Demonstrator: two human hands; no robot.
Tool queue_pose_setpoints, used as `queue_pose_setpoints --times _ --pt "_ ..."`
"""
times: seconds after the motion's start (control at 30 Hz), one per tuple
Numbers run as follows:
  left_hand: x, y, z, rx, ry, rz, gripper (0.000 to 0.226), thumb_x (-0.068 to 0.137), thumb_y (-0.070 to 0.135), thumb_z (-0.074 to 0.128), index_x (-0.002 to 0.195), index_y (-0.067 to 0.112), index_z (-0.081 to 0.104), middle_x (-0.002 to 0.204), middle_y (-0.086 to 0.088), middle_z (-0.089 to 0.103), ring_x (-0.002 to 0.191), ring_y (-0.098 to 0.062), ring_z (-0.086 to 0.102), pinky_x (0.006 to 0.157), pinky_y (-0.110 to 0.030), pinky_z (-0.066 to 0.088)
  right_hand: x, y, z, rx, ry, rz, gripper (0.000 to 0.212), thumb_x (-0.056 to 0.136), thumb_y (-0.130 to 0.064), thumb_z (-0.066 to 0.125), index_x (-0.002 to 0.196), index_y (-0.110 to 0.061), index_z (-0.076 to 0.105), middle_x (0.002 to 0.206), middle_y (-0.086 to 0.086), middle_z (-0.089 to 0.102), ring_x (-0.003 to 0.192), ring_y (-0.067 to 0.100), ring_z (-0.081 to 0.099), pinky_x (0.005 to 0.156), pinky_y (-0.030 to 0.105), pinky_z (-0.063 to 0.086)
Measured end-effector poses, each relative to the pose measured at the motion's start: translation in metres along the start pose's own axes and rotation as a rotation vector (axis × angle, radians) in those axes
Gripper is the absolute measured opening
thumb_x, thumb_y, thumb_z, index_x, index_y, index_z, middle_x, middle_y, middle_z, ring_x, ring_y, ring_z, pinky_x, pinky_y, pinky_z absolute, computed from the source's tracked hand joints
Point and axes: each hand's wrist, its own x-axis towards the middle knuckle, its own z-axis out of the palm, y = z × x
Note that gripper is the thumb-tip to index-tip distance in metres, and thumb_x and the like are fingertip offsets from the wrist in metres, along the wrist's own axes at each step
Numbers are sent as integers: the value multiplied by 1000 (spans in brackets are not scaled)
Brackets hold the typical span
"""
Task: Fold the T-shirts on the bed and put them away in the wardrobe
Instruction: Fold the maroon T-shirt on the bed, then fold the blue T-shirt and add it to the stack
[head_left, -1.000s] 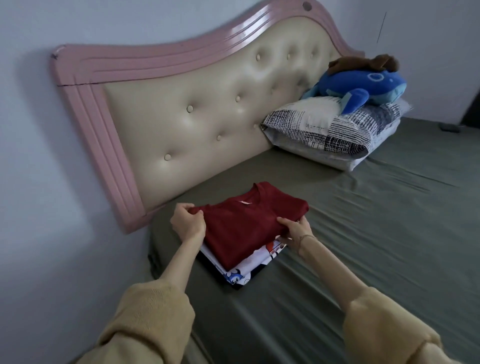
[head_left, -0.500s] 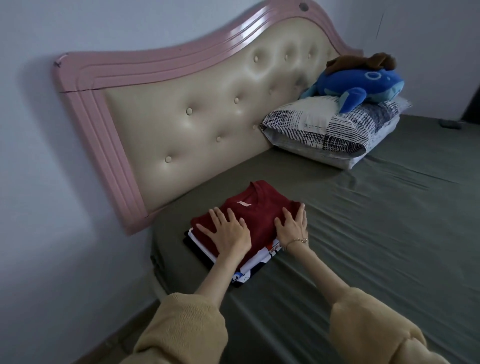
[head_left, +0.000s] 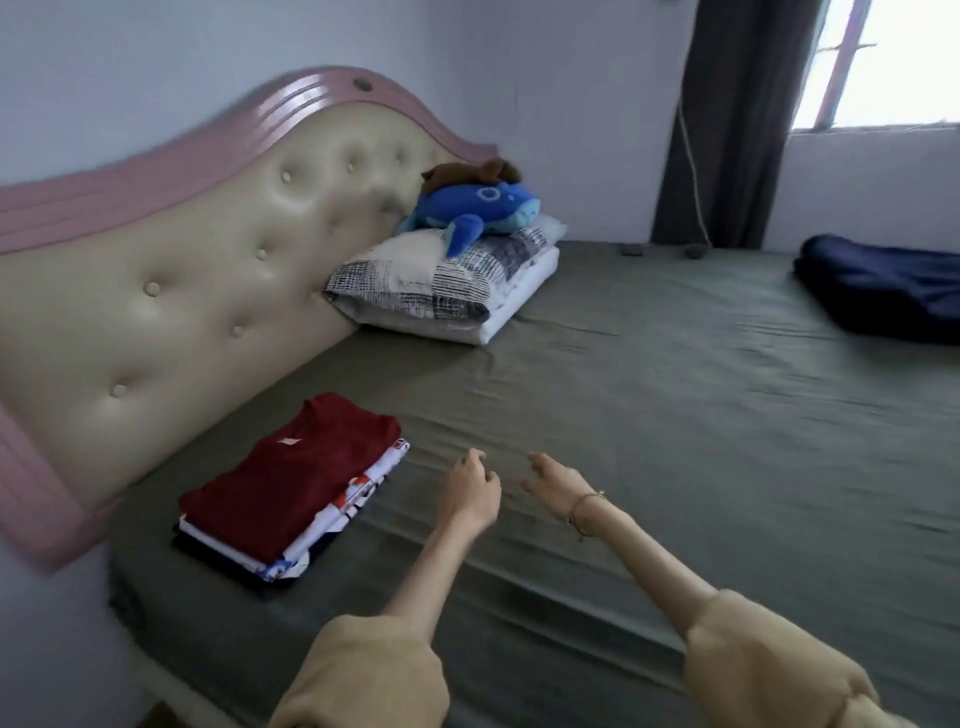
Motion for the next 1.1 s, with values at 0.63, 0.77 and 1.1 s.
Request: queue_pose_setpoints --times 0.63,0.77,1.1 --pt "-189 326 270 -33 -628 504 34 92 7 48 125 2 50 118 -16 63 110 -27 57 87 -26 38 -283 354 -242 119 551 559 43 87 -7 56 129 0 46 133 17 52 124 27 49 99 27 35" --pt "-232 365 305 -23 -733 572 33 90 7 48 122 3 54 119 -14 63 110 -26 57 85 -24 39 -341 404 -254 -27 641 733 39 87 -13 54 126 -14 50 141 13 40 131 29 35 105 35 33" --pt "-275 386 355 72 -847 602 27 88 9 50 109 4 66 117 -12 65 111 -23 57 83 -24 38 -376 444 -241 188 875 749 25 80 -6 64 103 -8 72 115 7 67 109 19 59 91 22 41"
